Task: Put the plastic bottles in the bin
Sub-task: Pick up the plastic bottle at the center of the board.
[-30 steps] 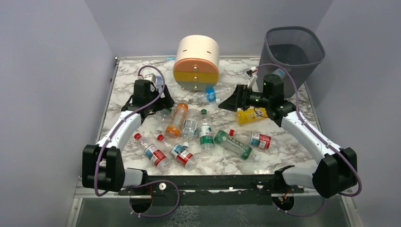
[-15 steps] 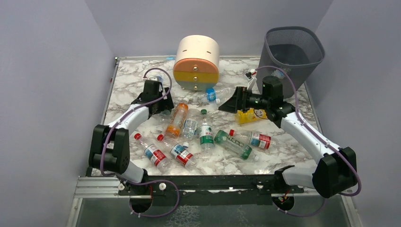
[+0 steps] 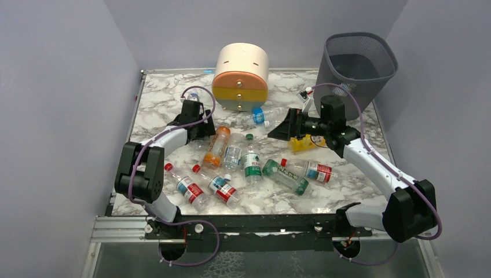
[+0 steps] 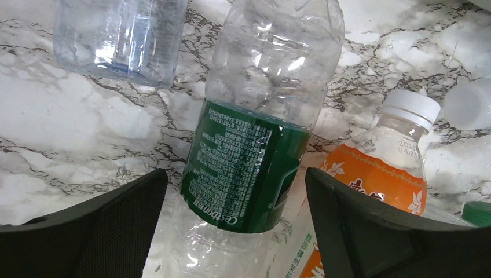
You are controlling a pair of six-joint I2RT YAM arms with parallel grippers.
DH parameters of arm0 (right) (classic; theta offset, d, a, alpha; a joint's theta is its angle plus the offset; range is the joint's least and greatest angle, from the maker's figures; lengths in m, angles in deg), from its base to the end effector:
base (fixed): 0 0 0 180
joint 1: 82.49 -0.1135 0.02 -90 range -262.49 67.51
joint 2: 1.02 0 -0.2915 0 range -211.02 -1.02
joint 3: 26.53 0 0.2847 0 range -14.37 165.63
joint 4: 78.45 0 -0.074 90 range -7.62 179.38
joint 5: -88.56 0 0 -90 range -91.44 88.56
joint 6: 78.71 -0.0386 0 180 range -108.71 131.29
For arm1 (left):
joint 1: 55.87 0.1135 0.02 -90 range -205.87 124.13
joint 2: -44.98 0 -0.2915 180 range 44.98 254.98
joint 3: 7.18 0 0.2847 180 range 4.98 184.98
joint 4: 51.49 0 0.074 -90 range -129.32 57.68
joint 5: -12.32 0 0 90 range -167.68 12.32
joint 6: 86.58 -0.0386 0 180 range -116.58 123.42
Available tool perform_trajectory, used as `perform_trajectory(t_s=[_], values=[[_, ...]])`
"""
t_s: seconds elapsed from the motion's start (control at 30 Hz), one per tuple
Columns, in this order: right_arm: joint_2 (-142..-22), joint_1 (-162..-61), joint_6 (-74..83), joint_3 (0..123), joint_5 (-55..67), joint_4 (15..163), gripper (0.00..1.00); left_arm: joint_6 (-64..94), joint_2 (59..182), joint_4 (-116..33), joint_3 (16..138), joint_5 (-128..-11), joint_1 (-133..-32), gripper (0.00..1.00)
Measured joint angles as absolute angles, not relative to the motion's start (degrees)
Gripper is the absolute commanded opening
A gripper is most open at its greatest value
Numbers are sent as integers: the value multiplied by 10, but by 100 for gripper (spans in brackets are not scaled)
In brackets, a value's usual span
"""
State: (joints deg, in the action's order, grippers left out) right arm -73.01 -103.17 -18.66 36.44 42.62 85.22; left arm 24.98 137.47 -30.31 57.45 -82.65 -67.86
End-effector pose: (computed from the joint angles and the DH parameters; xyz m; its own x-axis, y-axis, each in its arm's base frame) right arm 0.2740 0.1321 0.3025 -0.7673 0.0938 -0.6344 -0.5294 0.4657 0.7091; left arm 0.3510 -0.0711 0.1868 -0.7426 -0.2165 -0.6337 -0.1306 0.9749 -0.1800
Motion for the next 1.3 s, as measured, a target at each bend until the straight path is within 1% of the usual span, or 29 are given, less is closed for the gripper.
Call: perform_trajectory(t_s=[0.17,0.27,0.4,0.47,0.73,1.1,1.3], values=[[-730,-1032,-187,365,428,852,97,249,1380,-307,574,-832,-680,77],[-730,-1032,-187,366,428,851,97,249,1381,-308,574,-835,-680,71],[-730,-1032,-186,371,428,847,97,249,1381,-312,574,-839,-680,62],[-730,-1032,-186,375,428,842,97,249,1381,-314,575,-840,-680,60],[-730,-1032,-181,387,428,828,97,250,1370,-303,575,-840,-680,59],[-730,-1032,-181,387,428,828,97,250,1273,-236,625,-825,-680,59],[-730,-1032,-182,387,428,828,97,250,1241,-204,662,-795,-680,58]])
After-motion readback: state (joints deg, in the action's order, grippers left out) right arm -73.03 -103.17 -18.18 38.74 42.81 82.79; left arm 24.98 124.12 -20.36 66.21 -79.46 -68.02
